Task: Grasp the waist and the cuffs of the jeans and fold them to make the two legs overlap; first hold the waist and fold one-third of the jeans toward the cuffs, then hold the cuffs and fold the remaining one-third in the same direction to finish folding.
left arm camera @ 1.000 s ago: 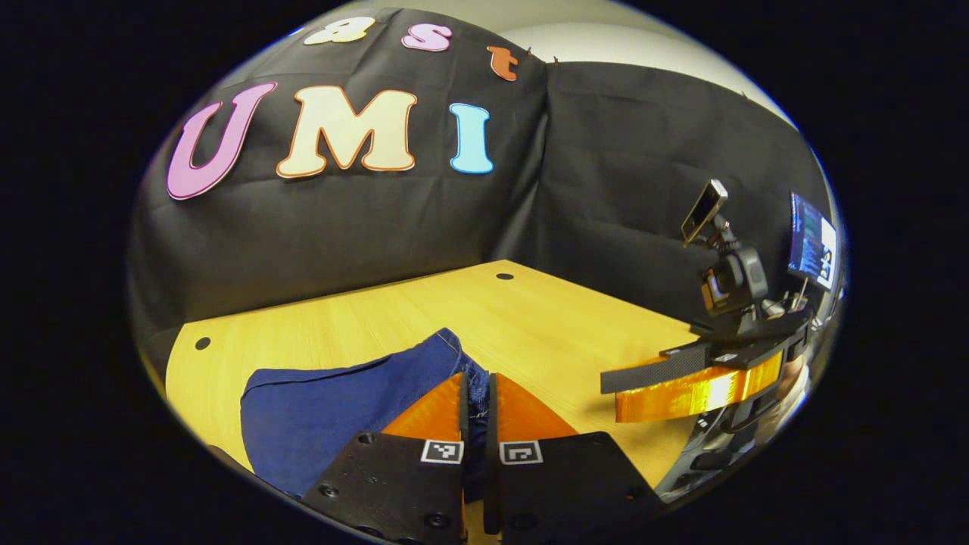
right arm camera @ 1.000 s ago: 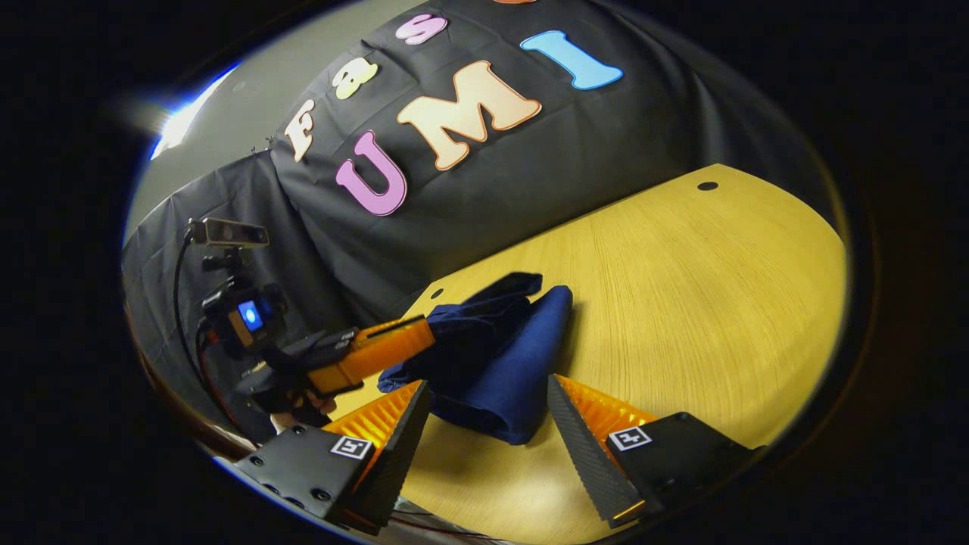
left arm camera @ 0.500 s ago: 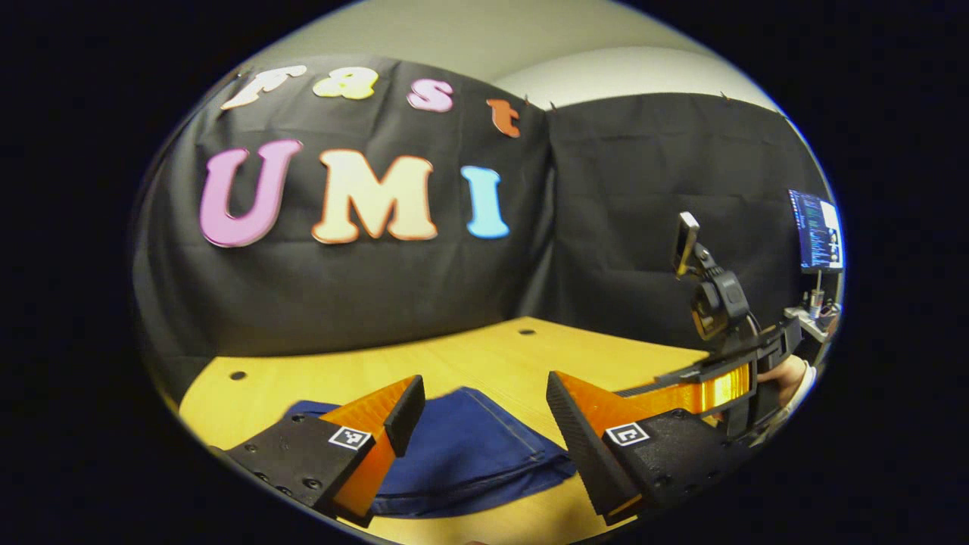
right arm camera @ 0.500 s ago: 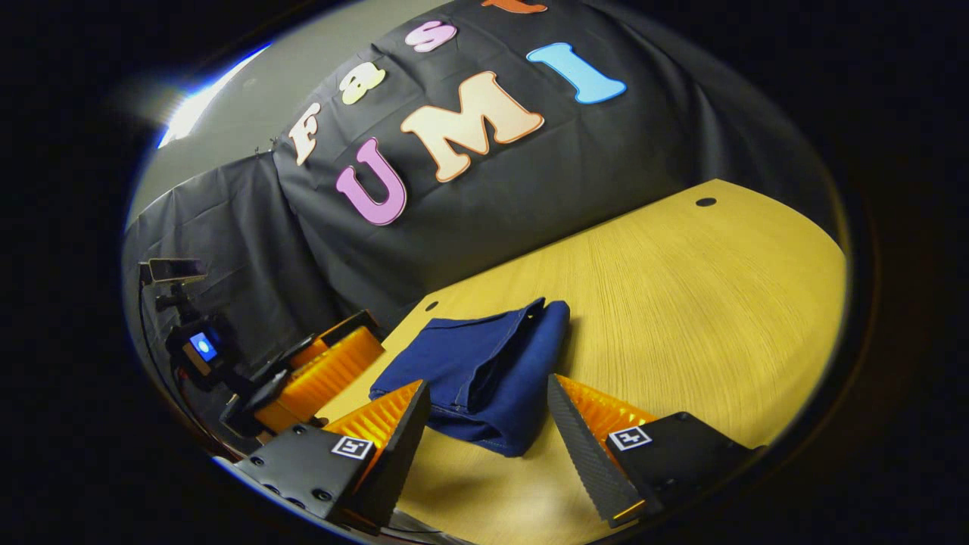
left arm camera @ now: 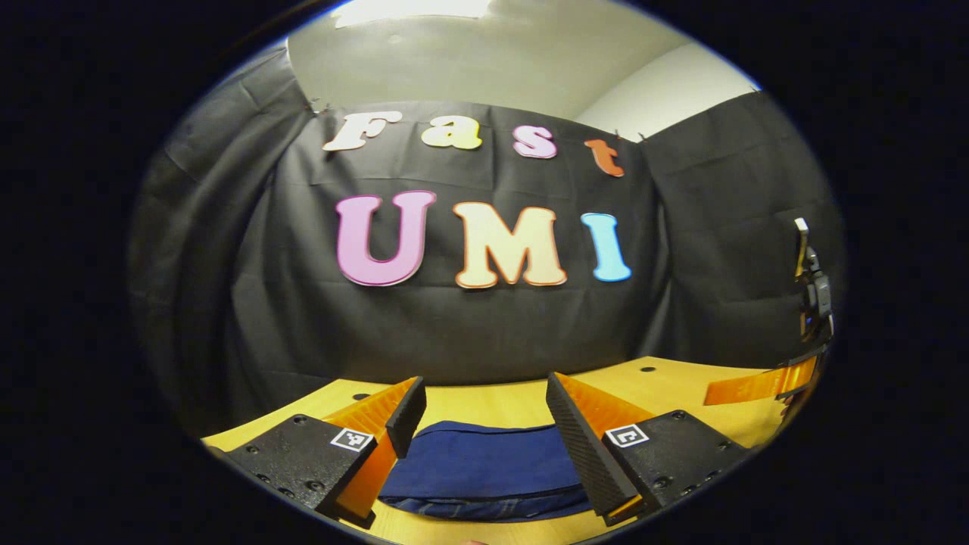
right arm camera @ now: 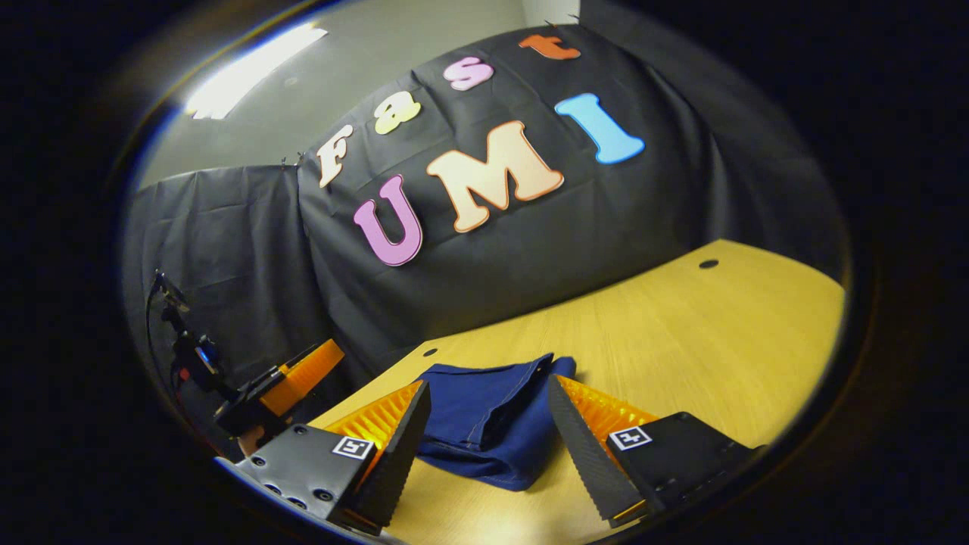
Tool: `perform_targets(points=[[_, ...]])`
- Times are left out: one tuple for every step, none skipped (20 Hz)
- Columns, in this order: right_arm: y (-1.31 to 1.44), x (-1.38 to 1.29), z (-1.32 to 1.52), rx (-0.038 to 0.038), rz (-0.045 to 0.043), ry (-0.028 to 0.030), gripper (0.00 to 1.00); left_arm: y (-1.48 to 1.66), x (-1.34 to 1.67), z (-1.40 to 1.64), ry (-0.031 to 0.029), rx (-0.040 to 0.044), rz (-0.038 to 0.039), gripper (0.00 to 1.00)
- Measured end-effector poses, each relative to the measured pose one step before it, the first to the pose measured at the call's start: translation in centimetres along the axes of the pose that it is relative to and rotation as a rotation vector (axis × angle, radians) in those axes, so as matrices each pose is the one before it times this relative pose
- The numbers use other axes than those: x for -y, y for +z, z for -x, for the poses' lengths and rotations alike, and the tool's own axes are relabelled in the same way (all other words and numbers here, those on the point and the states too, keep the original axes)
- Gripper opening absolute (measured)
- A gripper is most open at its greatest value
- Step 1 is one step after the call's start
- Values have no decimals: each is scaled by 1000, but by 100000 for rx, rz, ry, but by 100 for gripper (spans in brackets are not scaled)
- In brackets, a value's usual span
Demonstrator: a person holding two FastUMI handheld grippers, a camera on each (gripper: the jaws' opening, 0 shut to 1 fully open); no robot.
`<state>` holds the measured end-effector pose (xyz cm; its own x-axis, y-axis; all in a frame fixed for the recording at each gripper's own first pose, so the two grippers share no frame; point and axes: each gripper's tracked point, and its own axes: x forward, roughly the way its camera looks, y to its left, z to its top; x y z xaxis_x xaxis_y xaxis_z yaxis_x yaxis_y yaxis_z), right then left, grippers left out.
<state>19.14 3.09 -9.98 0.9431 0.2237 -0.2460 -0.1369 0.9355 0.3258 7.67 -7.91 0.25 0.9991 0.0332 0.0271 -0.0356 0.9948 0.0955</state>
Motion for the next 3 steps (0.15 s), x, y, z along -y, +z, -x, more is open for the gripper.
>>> perform_targets(points=[[181, -23, 222, 2781, 3974, -1422, 97, -373, -678, 207, 1965, 24, 787, 95], [1, -52, 410, 2363, 3195, -1569, 96, -473, -446, 100, 1129, -177, 636, 95], [42, -85, 244, 2199, 2202, -1179, 97, -232, 257, -411, 1008, -13, 470, 95]])
